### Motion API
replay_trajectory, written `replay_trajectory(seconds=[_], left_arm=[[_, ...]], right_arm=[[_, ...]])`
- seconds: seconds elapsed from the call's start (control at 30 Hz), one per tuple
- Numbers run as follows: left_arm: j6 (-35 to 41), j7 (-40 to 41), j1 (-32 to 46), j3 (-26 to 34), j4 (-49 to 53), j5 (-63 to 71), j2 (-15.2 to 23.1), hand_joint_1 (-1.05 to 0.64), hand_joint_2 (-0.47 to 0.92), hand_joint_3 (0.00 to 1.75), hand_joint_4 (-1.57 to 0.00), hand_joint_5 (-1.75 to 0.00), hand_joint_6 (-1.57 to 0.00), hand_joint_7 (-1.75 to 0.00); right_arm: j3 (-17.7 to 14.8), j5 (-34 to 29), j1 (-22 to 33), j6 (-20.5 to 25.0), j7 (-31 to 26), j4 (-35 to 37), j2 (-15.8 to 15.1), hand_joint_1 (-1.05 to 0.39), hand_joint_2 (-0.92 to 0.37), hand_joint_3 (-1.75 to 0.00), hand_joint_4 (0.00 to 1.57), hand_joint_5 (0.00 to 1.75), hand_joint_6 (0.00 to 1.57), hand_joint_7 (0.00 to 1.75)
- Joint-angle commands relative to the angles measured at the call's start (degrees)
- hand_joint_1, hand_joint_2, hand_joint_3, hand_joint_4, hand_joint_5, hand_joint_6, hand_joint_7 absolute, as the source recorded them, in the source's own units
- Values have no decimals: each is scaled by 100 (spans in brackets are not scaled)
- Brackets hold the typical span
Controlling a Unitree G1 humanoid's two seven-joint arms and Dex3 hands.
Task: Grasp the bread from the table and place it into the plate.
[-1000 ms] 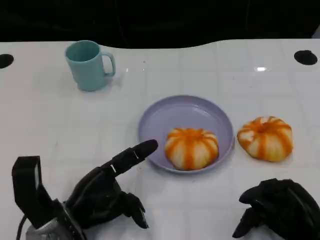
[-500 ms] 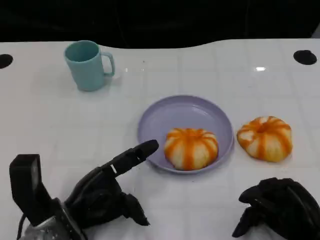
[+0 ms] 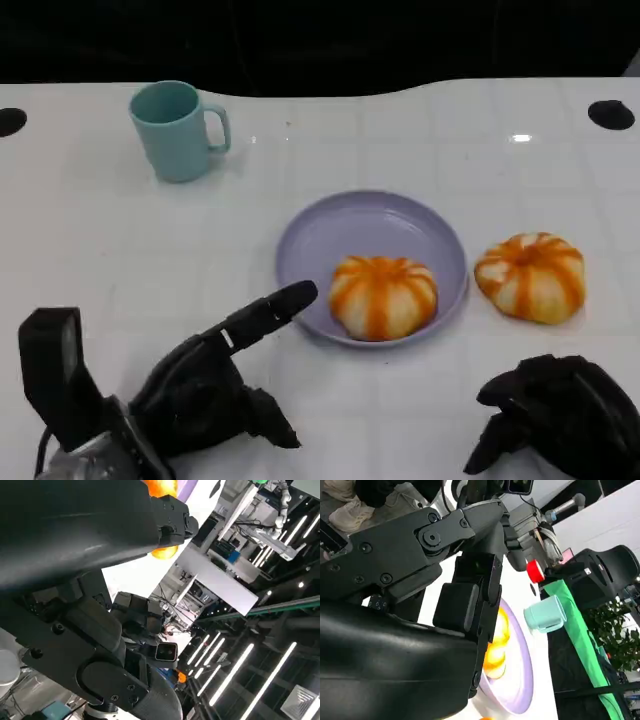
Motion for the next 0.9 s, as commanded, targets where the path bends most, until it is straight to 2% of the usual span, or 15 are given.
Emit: replay_trajectory(seconds=[0.03, 0.13, 0.2, 0.37, 0.6, 0.9], left_arm=[[-200, -161, 8, 39, -43, 80, 193, -105, 61, 1, -122, 0, -108, 0], [-354, -259, 38, 52, -68, 61, 213, -105, 65, 3, -106, 0, -97, 0], [-384, -307, 48, 87, -62, 9, 204, -105, 68, 3, -101, 0, -94, 0], [-58, -415, 63, 229, -130, -222, 167, -105, 74, 4, -81, 0, -83, 0], [525, -409, 139, 363, -512, -573, 107, -105, 78, 4, -70, 0, -73, 0], [827, 287, 553, 526, -1378, -835, -186, -105, 92, 5, -68, 0, -67, 0]], right_arm=[[-29, 31, 47, 36, -15, -65, -103, -72, -77, 0, 157, 33, 157, 11], [-28, 25, 59, 26, -25, -74, -96, -73, -77, 0, 157, 33, 157, 11], [-26, 25, 64, 44, -38, -89, -95, -72, -77, 0, 157, 33, 157, 11], [-33, 55, 72, 103, -29, -117, -92, -70, -77, 0, 157, 33, 157, 11], [-36, 16, 70, 72, -34, -114, -95, -71, -77, 0, 157, 33, 157, 11], [-40, 27, 72, 103, -38, -114, -95, -71, -77, 0, 157, 33, 157, 11]])
